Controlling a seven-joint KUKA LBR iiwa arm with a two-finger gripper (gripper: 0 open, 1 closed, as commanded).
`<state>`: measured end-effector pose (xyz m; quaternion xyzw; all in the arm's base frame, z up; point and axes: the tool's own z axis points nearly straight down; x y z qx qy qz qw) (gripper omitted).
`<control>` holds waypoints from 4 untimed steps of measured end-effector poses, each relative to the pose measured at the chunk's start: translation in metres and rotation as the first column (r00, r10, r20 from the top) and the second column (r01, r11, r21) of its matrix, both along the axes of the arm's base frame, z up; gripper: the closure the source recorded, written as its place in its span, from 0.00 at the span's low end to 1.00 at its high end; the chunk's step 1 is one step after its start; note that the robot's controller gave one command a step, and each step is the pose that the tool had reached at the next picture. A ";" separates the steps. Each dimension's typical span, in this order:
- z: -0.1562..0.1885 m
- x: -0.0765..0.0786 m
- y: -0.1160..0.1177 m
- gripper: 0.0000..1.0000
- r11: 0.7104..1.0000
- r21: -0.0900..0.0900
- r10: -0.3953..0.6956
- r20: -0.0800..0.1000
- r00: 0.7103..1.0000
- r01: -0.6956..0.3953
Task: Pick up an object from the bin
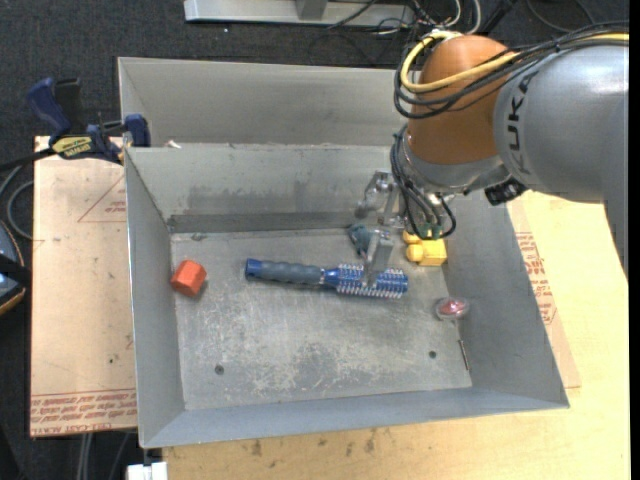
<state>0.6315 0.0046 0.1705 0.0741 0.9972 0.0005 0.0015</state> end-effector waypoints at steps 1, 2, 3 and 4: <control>-0.098 -0.014 -0.002 0.00 0.997 -0.001 0.078 0.011 0.997 -0.078; -0.095 -0.013 -0.002 1.00 0.997 -0.001 0.077 0.017 0.997 -0.077; 0.039 -0.023 -0.005 1.00 0.995 -0.002 0.100 0.006 0.995 -0.100; 0.098 -0.019 -0.042 1.00 1.000 -0.002 -0.014 0.005 1.000 0.014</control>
Offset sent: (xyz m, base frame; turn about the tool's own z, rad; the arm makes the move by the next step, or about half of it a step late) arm -0.0180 -0.0024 -0.1005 -0.0796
